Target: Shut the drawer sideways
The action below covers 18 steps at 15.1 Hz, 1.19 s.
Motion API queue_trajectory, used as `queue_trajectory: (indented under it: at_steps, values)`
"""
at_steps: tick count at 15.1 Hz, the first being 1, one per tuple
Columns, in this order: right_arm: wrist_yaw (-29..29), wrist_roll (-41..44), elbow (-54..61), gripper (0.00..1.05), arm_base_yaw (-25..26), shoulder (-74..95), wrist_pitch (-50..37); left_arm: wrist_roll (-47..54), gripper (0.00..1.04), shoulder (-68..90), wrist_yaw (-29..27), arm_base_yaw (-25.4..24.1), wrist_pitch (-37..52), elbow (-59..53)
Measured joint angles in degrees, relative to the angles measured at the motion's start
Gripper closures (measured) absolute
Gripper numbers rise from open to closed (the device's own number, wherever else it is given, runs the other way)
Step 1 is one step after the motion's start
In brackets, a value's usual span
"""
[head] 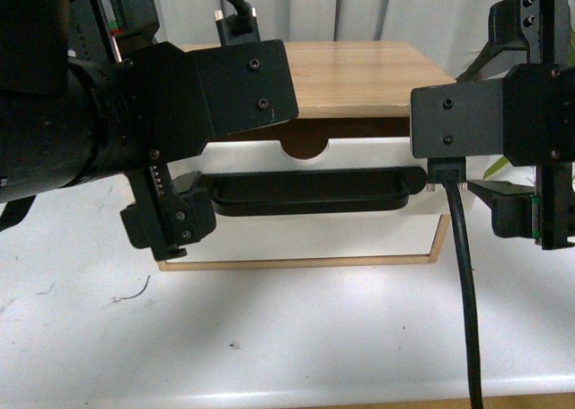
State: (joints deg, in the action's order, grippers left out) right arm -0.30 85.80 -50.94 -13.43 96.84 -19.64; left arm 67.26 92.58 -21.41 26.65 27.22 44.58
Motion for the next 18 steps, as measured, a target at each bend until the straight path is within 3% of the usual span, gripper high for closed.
queue_trajectory:
  at_steps: [10,15,18]
  values:
    - [2.0,-0.9,-8.2,0.06,-0.1,4.5,-1.6,-0.9,0.07,8.3,-3.5,0.0,3.8,5.3]
    - [1.6,-9.3,-5.0,0.06,-0.1,-0.2,-0.9,-6.3,0.07,3.6,-1.9,-0.4,-2.2,3.8]
    - [-1.9,-21.2,0.6,0.06,0.8,-9.5,1.7,-13.5,0.07,-4.1,0.4,-1.8,-7.4,1.7]
